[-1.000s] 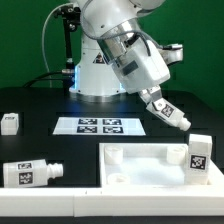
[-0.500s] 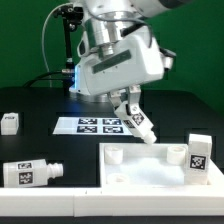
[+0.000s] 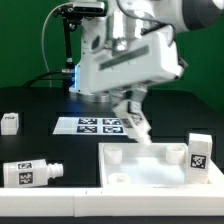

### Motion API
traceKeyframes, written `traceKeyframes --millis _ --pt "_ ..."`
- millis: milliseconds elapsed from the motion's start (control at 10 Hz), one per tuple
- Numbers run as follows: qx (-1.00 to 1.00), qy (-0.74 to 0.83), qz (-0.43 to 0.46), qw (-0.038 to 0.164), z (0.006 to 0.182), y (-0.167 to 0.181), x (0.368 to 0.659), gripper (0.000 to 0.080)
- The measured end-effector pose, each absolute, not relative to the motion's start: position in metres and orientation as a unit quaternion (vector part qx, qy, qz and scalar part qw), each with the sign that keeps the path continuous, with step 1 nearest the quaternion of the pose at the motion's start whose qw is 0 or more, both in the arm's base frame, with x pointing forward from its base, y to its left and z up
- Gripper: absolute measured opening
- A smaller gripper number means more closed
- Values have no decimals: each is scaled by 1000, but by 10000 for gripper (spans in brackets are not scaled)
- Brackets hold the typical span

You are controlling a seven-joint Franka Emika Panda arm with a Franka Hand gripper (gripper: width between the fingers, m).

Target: Assemble square table

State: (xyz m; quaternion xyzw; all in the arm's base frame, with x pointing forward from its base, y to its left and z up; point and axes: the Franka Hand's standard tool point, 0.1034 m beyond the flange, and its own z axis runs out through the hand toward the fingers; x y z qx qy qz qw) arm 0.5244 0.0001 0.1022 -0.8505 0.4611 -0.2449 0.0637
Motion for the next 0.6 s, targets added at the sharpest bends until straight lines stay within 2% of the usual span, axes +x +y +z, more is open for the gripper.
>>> traceKeyframes --millis 100,200,400,600 --pt "-867 426 -253 45 100 -10 526 284" --pt "-877 406 -254 36 95 -13 530 284" --pt "-878 410 -243 46 94 -6 529 285" --pt "-896 376 -232 45 91 -7 532 285"
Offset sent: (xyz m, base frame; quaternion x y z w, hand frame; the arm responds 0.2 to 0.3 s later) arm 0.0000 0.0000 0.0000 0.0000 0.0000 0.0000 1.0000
